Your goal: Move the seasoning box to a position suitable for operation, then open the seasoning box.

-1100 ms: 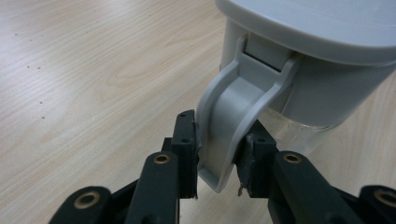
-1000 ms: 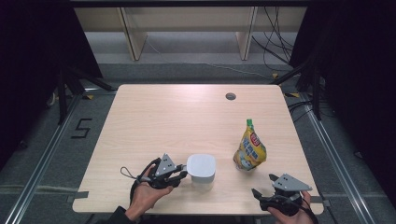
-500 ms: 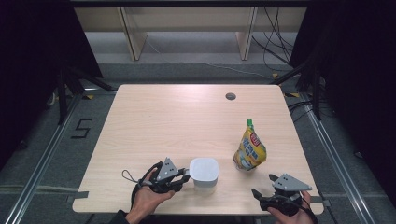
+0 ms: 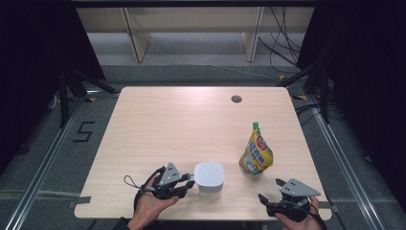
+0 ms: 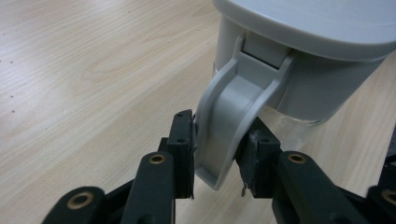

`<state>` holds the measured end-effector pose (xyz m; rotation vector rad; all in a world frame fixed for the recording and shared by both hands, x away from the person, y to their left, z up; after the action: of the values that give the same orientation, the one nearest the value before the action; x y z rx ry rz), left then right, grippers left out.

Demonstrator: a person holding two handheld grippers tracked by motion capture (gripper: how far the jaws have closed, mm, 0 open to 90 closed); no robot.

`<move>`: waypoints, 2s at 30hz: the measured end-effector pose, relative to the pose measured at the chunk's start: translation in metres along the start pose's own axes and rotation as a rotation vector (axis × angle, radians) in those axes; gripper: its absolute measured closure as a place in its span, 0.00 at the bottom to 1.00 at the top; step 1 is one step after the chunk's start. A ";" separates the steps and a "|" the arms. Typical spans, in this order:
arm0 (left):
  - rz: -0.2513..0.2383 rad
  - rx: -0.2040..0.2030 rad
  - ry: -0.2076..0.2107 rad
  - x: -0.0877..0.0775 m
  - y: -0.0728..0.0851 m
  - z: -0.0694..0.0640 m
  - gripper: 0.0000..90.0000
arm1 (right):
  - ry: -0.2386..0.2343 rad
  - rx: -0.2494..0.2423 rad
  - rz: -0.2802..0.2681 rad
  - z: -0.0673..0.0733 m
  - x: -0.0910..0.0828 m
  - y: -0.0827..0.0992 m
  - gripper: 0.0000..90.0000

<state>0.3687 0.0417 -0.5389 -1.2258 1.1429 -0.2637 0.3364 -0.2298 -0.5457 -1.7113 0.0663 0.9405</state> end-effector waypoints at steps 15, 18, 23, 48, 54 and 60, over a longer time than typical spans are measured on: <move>-0.014 0.013 0.017 -0.027 -0.009 0.001 0.54 | -0.007 -0.002 0.004 0.000 0.000 0.001 0.21; -0.014 0.003 0.022 -0.030 -0.010 0.000 0.53 | -0.003 -0.012 0.000 -0.001 0.000 0.000 0.21; -0.013 -0.007 0.023 -0.034 -0.012 0.001 0.52 | -0.008 -0.011 0.006 0.000 0.000 0.001 0.21; -0.125 0.033 0.030 -0.049 -0.049 -0.006 0.94 | -0.008 -0.011 0.010 0.001 0.001 0.002 0.23; -0.117 0.051 0.055 -0.040 -0.058 -0.014 0.98 | -0.004 -0.039 -0.005 0.000 0.002 0.000 0.24; -0.109 0.055 0.070 -0.034 -0.059 -0.015 0.99 | -0.003 0.002 0.012 0.003 0.001 0.002 0.24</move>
<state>0.3649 0.0337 -0.4695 -1.2397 1.1228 -0.4204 0.3341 -0.2274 -0.5479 -1.7087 0.0757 0.9520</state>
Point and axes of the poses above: each handheld gripper's, and its own axes: x roughly forward along the jaws, y roughly out of its underside, z roughly to its left, the point moved 10 cm from there along x, roughly forward along the jaws, and after that the axes turned 3 degrees about y, right-handed, at the moved point
